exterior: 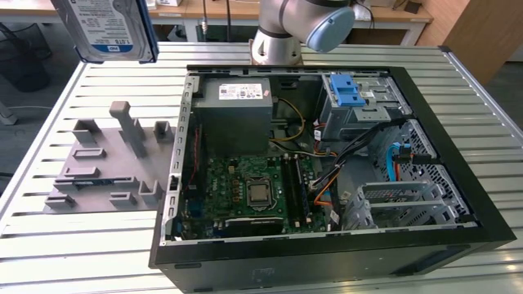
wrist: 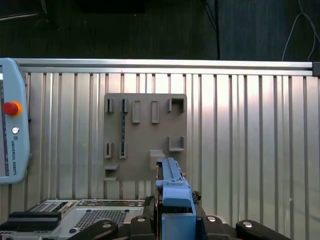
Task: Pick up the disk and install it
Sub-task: 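Pick up the disk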
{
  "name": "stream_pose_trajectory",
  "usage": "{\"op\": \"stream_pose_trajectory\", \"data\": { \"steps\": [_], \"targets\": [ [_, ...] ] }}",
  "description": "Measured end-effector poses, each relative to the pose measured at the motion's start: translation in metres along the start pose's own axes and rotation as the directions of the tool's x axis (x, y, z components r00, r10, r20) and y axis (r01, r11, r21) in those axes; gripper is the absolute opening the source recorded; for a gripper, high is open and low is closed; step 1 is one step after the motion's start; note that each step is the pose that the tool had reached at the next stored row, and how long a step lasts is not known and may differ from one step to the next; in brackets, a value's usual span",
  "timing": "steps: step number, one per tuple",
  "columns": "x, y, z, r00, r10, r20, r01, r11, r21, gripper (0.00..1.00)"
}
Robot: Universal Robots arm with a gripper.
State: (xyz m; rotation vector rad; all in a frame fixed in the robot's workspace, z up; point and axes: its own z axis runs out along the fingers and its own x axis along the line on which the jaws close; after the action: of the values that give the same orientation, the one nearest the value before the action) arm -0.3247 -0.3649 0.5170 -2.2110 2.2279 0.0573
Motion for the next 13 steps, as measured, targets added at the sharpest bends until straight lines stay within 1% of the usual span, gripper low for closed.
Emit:
{"op": "stream_pose_trajectory", "data": {
  "steps": [6, 13],
  "targets": [
    [0.0, -0.0053, 0.0, 1.0, 0.0, 0.0, 0.0, 1.0, 0.0001, 0.36],
    [-0.0001, -0.0189, -0.0003, 1.0, 0.0, 0.0, 0.0, 1.0, 0.0, 0.36]
  ]
}}
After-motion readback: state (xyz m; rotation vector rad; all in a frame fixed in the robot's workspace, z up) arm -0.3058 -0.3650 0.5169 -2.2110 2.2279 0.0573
